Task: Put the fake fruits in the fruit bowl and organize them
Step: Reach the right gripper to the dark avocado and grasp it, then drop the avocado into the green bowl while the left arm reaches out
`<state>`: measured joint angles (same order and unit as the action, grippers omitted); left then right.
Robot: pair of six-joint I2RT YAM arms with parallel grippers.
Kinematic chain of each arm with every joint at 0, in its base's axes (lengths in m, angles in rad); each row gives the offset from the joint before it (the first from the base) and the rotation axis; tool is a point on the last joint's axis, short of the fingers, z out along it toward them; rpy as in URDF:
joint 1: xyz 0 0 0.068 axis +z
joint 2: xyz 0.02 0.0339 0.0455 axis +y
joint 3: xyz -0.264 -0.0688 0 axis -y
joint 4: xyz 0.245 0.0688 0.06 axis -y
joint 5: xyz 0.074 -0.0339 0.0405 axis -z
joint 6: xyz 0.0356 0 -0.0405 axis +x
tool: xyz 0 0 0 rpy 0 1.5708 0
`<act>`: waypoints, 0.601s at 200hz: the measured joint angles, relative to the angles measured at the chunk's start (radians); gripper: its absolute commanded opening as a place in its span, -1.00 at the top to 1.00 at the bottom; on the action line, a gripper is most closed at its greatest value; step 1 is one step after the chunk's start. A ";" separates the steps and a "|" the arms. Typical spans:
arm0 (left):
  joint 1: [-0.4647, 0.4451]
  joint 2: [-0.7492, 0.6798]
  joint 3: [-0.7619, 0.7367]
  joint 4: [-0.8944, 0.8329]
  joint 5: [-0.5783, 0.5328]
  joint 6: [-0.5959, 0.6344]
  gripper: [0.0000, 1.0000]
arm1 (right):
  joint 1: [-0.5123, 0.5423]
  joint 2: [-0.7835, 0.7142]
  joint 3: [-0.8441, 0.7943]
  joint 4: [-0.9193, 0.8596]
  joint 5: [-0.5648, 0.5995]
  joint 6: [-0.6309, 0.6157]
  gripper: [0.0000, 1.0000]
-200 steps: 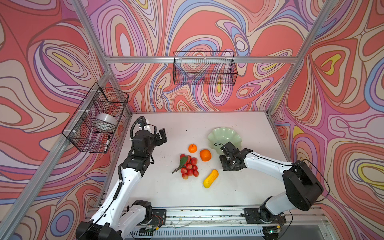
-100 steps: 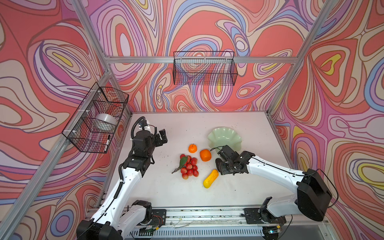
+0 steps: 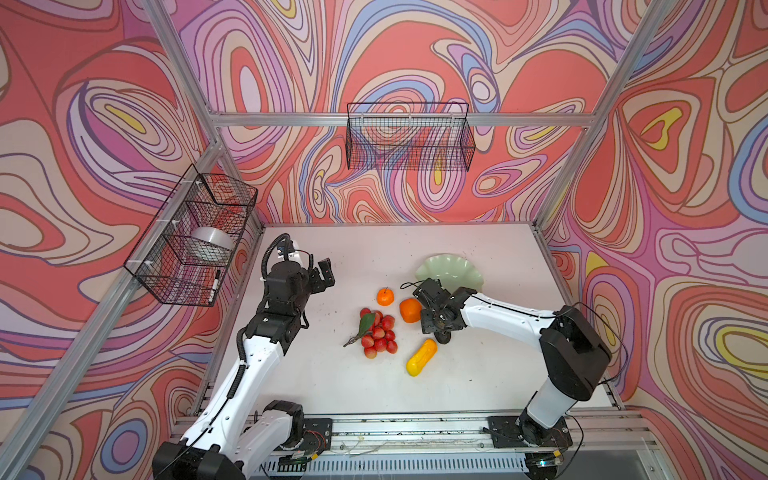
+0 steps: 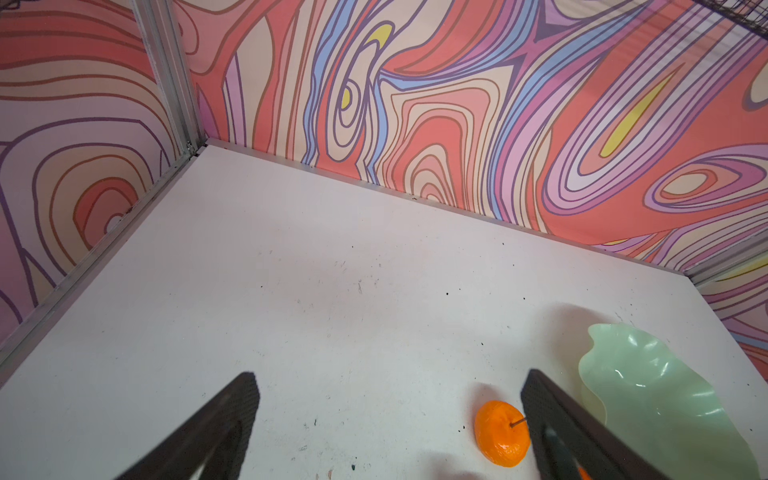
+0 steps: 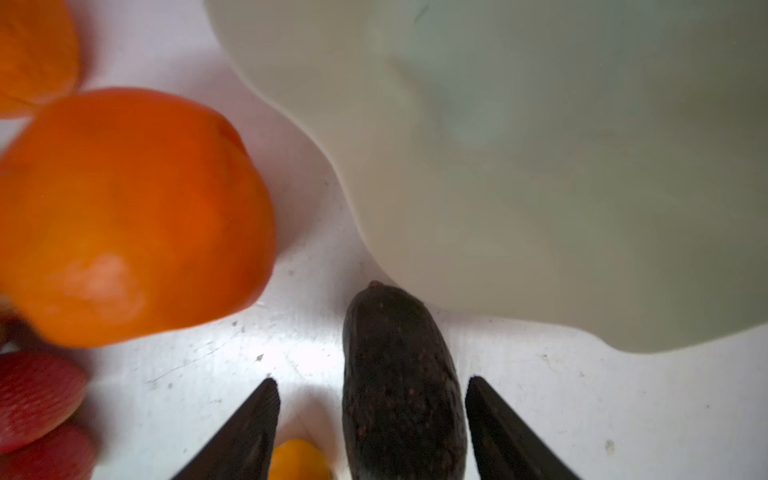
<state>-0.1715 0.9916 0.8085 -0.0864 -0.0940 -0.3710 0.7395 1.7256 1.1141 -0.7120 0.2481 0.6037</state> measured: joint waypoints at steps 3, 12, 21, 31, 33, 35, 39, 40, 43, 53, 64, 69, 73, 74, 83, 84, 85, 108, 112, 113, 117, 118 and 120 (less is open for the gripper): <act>0.000 -0.001 0.000 0.000 0.000 0.000 -0.99 | 0.000 0.009 -0.002 0.000 0.002 0.003 -0.43; 0.000 -0.005 0.000 0.000 0.000 0.000 -0.99 | 0.000 0.028 -0.012 0.003 0.005 0.013 -0.37; 0.000 -0.006 0.000 0.000 0.000 0.000 -0.99 | 0.000 0.037 -0.027 0.008 0.005 0.022 -0.24; 0.000 -0.006 0.000 0.000 0.000 0.000 -0.99 | 0.000 0.040 -0.037 0.009 0.004 0.027 -0.06; 0.000 -0.006 0.000 0.000 0.000 0.000 -0.99 | 0.000 0.040 -0.039 0.010 0.004 0.035 -0.02; 0.000 -0.006 0.000 0.000 0.000 0.000 -0.99 | 0.000 0.040 -0.039 0.009 0.004 0.033 0.02; 0.000 -0.006 0.000 0.000 0.000 0.000 -1.00 | 0.000 0.040 -0.039 0.008 0.007 0.035 0.10; 0.000 -0.006 -0.001 0.000 0.000 0.000 -1.00 | 0.000 0.040 -0.039 0.009 0.007 0.042 0.11; 0.000 -0.006 -0.001 0.000 0.000 0.000 -1.00 | 0.000 0.040 -0.039 0.010 0.010 0.034 0.16; 0.000 -0.006 -0.001 0.000 0.001 -0.001 -1.00 | 0.000 0.035 -0.039 0.013 0.020 0.047 0.28; 0.000 -0.006 -0.001 0.000 0.002 -0.004 -0.99 | 0.001 0.010 -0.039 -0.002 0.038 0.046 0.37; 0.000 -0.006 -0.001 0.000 0.004 -0.005 -0.98 | 0.002 -0.006 -0.037 -0.013 0.044 0.043 0.38; 0.000 -0.006 -0.001 0.000 0.006 -0.008 -0.99 | 0.002 -0.023 -0.036 -0.024 0.052 0.043 0.39; 0.000 -0.006 -0.001 0.000 0.006 -0.008 -0.99 | 0.002 -0.030 -0.035 -0.029 0.054 0.042 0.39; 0.000 -0.006 -0.001 0.000 0.010 -0.010 -0.99 | 0.003 -0.085 -0.025 -0.066 0.070 0.036 0.39; 0.000 -0.006 -0.001 0.000 0.010 -0.010 -0.99 | 0.004 -0.090 -0.024 -0.070 0.072 0.035 0.39; 0.000 -0.006 -0.001 0.000 0.011 -0.011 -0.99 | 0.004 -0.094 -0.023 -0.074 0.074 0.034 0.39; 0.000 -0.005 -0.001 0.000 0.017 -0.026 -0.96 | 0.005 -0.239 0.053 -0.157 0.105 0.011 0.37; 0.000 -0.005 -0.001 0.000 0.018 -0.027 -0.95 | 0.005 -0.256 0.070 -0.165 0.109 0.005 0.36; 0.000 -0.005 -0.001 0.000 0.019 -0.027 -0.95 | 0.005 -0.261 0.077 -0.167 0.112 0.002 0.36; 0.000 -0.005 -0.001 0.000 0.020 -0.029 -0.95 | 0.004 -0.270 0.095 -0.173 0.117 -0.005 0.36; 0.000 -0.005 -0.001 0.000 0.021 -0.030 -0.95 | 0.004 -0.272 0.100 -0.174 0.119 -0.007 0.36; 0.000 -0.005 -0.001 0.000 0.021 -0.030 -0.95 | 0.003 -0.277 0.111 -0.177 0.123 -0.010 0.36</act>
<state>-0.1715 0.9871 0.8078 -0.0864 -0.0727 -0.4011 0.7422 1.4490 1.2255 -0.8894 0.3710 0.5938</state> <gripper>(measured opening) 0.981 0.456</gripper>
